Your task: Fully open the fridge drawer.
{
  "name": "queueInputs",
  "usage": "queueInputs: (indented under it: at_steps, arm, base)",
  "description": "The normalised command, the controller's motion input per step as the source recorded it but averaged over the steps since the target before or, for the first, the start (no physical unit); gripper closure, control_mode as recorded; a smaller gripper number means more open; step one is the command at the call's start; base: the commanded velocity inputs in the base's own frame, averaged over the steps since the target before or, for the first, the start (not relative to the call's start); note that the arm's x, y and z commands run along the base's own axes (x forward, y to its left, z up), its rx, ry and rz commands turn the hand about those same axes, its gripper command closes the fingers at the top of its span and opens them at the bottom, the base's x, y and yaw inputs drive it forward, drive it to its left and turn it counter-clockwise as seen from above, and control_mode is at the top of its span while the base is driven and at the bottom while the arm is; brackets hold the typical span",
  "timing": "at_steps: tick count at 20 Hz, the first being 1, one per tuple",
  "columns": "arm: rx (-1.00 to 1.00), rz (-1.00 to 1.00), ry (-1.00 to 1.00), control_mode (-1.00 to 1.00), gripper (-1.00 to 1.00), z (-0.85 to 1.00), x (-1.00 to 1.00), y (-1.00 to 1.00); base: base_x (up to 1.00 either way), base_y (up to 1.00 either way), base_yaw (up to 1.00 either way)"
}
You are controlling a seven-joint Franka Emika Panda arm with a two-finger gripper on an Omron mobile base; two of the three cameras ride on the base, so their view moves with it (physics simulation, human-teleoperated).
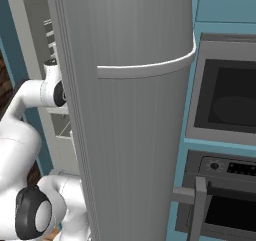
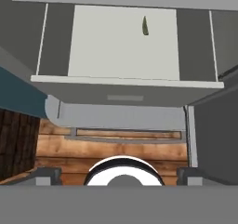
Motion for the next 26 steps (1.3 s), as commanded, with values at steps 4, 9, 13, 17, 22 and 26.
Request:
queueInputs:
  at_steps: [4,9,13,17,22,26]
  arm:
    - [-0.09,0.07,0.11,-1.00,-1.00,-0.48,0.44,0.07]
    - [-0.02,0.17,0.14,-1.00,-1.00,-0.49,0.27,0.00]
    - [0.00,0.12,0.03,-1.00,-1.00,-0.69,0.25,0.00]
    - [0.00,0.04,-0.02,-1.00,-1.00,-0.48,0.31,-0.02]
    - [0.00,0.00,-0.06,-1.00,-1.00,-0.33,0.37,-0.20]
    - [0.00,0.00,-0.04,-1.00,-1.00,-0.36,0.34,-0.17]
  base:
    - [0.00,0.00,0.00]
    - [0.00,0.00,0.00]
    - [0.00,0.00,0.00]
    - [0.00,0.00,0.00]
    - [0.00,0.00,0.00]
    - [0.00,0.00,0.00]
